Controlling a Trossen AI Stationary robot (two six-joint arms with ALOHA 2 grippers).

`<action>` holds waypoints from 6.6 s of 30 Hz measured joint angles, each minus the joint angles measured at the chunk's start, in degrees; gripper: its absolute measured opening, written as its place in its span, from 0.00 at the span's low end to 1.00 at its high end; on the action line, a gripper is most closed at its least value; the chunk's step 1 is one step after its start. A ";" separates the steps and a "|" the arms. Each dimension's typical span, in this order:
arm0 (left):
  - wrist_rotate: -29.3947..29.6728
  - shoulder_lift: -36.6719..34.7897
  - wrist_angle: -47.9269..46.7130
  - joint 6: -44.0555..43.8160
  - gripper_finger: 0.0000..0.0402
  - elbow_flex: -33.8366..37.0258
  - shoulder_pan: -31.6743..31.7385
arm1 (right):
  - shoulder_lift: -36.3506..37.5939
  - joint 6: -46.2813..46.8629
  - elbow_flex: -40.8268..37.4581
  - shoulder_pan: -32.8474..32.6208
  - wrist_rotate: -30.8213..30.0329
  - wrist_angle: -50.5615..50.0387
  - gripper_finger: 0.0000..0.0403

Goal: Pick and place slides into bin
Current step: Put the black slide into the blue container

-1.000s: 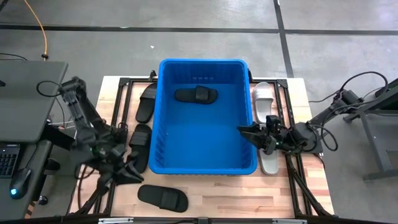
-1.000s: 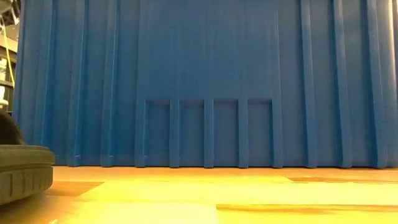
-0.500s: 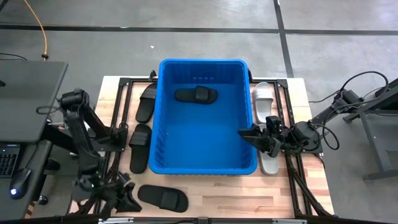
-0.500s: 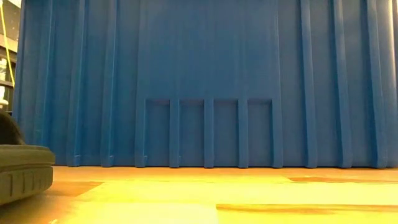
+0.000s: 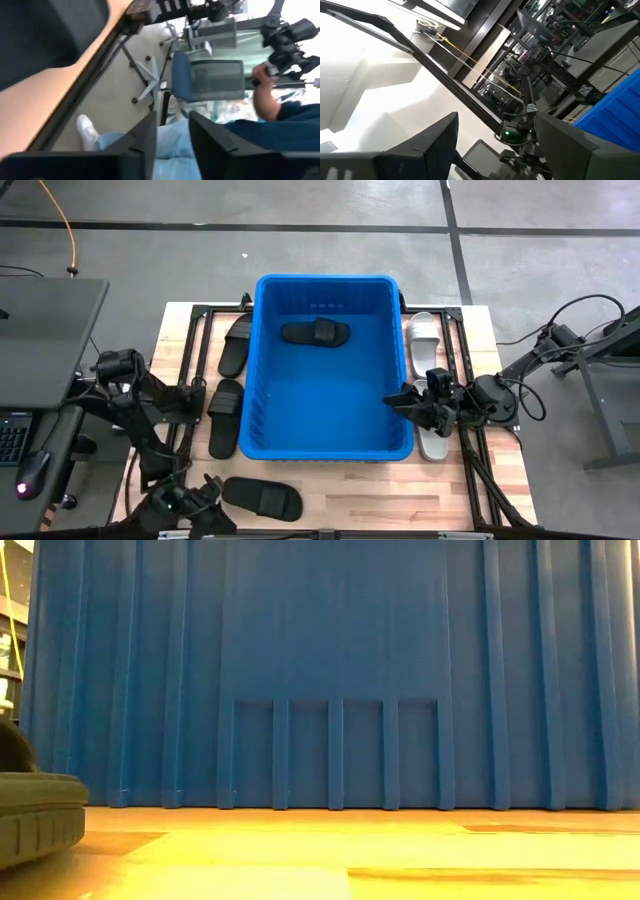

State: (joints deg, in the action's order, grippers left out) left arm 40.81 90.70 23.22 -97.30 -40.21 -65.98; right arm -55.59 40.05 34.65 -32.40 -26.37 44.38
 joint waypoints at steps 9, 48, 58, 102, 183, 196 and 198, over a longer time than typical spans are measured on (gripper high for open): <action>-0.72 1.02 -15.06 -13.70 0.60 0.00 2.39 | -0.02 -0.06 0.00 0.11 0.12 -0.01 0.63; -11.54 8.19 -5.05 3.25 0.33 -0.02 17.34 | -0.04 1.78 0.04 0.15 1.91 -5.30 0.63; -8.91 8.30 0.34 7.58 0.02 0.04 17.04 | -0.04 1.52 0.04 0.15 0.94 -5.70 0.63; -23.04 -35.60 -25.45 55.81 0.00 -16.79 57.66 | 12.15 2.45 -29.18 5.03 3.79 26.75 0.63; -66.54 14.56 -31.01 52.00 0.00 -36.92 105.82 | 12.15 3.89 -29.16 5.02 -6.91 20.92 0.63; -58.51 15.40 -42.01 54.87 0.00 -36.87 105.14 | 12.15 6.46 -29.16 5.02 -2.71 20.28 0.63; -57.28 15.40 -42.16 54.87 0.00 -36.87 105.04 | 12.17 6.46 -29.16 5.02 -2.67 20.27 0.63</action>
State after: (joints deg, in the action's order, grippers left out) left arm -16.47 106.10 -18.93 -42.44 -77.08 39.06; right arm -43.42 46.50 5.50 -27.38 -29.04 64.65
